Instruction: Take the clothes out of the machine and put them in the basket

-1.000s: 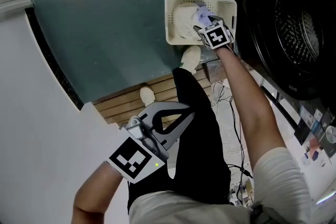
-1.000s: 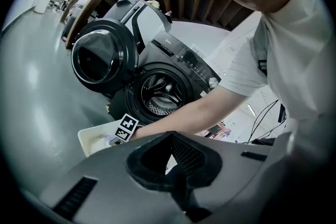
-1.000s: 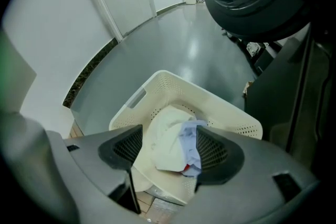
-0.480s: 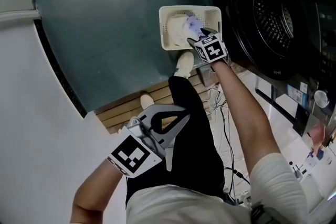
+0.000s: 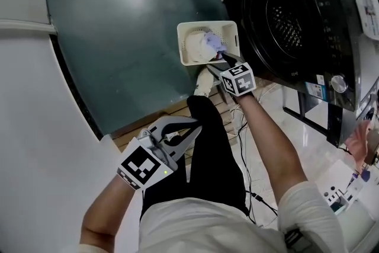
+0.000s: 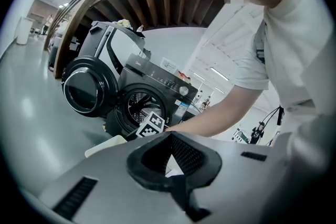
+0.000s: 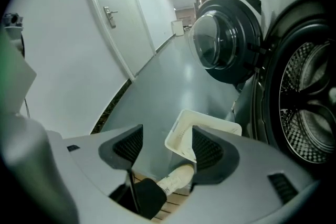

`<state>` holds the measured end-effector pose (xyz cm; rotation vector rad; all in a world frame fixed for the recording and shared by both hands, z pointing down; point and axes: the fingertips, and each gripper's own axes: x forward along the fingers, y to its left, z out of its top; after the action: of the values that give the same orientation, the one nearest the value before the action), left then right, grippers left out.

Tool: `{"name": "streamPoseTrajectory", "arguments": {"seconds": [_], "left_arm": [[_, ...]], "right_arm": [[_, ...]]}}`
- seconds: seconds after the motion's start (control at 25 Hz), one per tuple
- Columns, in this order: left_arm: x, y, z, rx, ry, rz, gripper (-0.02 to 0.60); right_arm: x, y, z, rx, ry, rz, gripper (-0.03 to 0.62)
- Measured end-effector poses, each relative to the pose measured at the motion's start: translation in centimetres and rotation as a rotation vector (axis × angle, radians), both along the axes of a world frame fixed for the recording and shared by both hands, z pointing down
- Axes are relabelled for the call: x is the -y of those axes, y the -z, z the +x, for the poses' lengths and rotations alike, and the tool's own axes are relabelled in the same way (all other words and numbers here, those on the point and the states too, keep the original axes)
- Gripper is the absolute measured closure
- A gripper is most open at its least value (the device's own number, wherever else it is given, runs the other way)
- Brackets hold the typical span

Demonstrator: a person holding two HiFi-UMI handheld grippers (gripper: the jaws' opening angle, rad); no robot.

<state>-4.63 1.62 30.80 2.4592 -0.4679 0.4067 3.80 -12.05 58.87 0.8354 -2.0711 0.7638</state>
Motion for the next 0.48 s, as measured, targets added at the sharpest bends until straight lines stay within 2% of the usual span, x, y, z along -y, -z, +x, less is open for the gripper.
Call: {"name": "streamPoseTrajectory", "arguments": {"seconds": [0.32, 0.48], "left_arm": [[-2.0, 4.4, -1.4, 0.027, -0.021, 0.054, 0.583], [-3.6, 6.5, -1.6, 0.033, -0.038, 0.066, 0.583]], "right_arm": [[-4.0, 10.9, -1.3, 0.112, -0.026, 0.085, 0.324], [-5.8, 16.3, -1.8, 0.155, -0.041, 0.126, 0.371]]}}
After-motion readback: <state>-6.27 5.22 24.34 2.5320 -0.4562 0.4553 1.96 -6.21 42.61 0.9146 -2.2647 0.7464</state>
